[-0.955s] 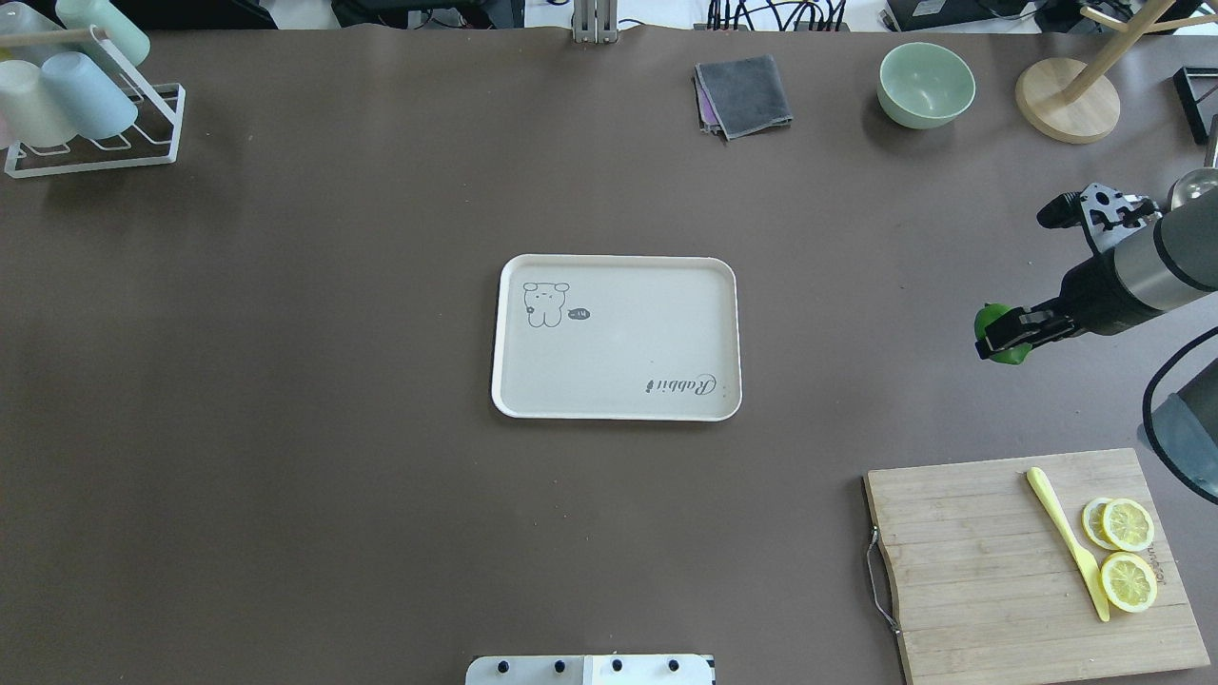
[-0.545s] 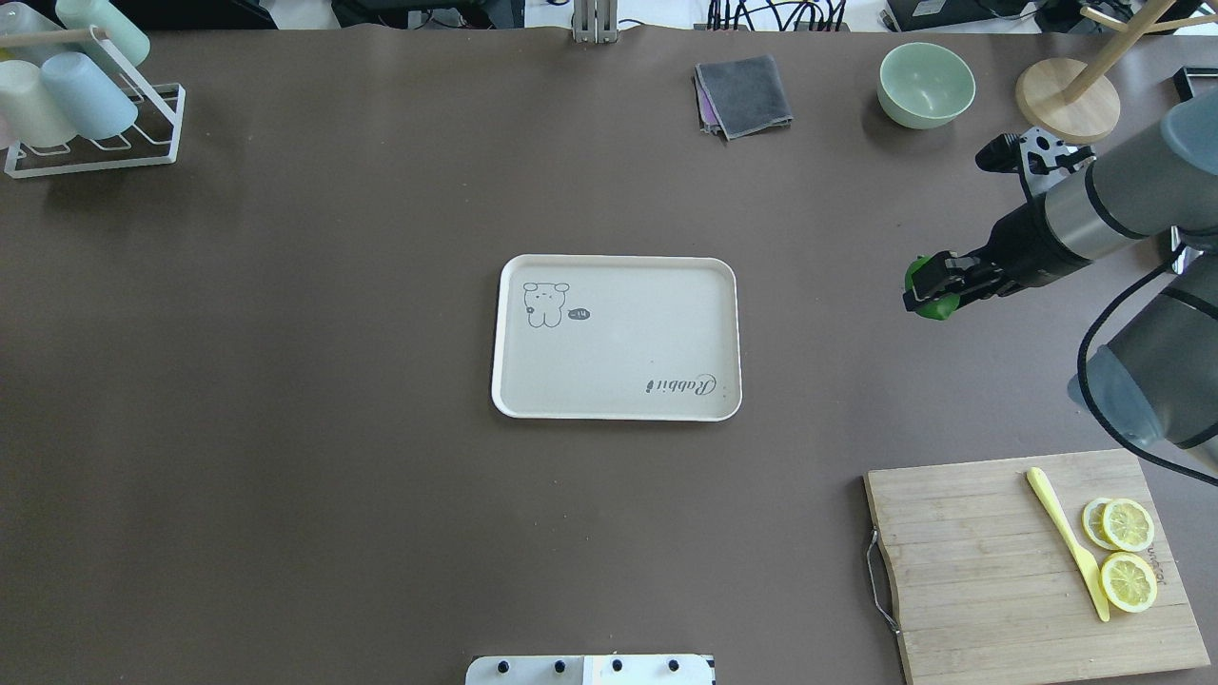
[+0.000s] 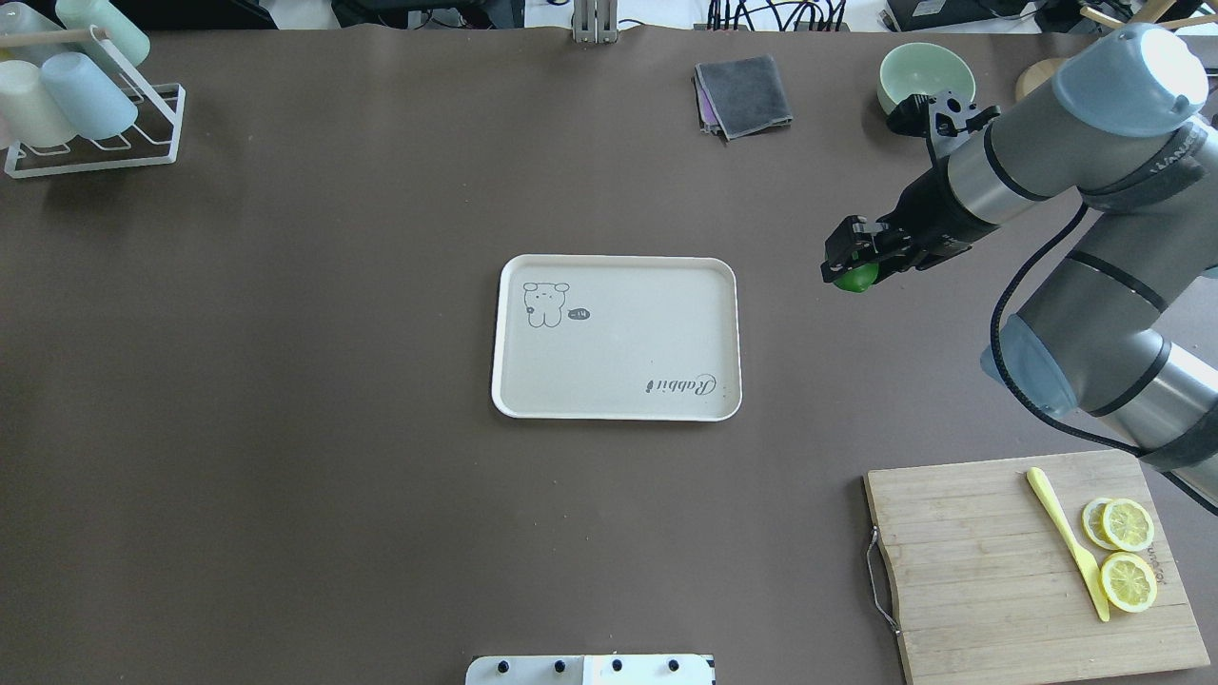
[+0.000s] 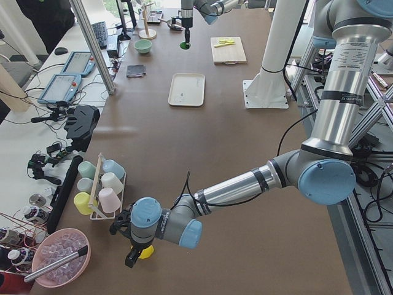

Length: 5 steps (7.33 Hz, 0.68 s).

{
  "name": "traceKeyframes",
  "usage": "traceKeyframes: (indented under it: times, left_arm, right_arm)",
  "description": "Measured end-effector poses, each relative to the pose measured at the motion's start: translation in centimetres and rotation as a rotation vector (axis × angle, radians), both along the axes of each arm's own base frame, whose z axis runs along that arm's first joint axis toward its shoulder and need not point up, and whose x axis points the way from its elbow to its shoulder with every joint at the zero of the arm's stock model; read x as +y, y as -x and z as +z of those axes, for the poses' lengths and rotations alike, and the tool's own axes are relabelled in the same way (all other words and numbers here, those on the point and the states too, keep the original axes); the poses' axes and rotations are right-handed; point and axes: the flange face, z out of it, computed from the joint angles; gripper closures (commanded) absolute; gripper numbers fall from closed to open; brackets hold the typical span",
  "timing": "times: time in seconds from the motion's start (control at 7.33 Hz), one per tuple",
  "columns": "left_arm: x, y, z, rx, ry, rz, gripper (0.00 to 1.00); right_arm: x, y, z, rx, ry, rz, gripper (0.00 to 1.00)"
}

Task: Place all lemons on tray

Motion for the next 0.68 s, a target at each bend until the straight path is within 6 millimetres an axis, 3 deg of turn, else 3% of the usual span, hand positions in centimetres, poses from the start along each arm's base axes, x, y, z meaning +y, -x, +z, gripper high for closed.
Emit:
traceKeyframes:
  times: [0.41,0.68]
  left_arm:
    - [-2.5,-0.9,0.0,0.000,0.012,0.009,0.02]
    - [-2.9,-2.9,0.3,0.004,0.033,0.029,0.02]
  right_arm:
    - [0.0,1.4,-1.9,-0.007,-0.007,0.016,1.00]
    - [0.2,2.2,-2.8,-0.009,-0.016,0.025,1.00]
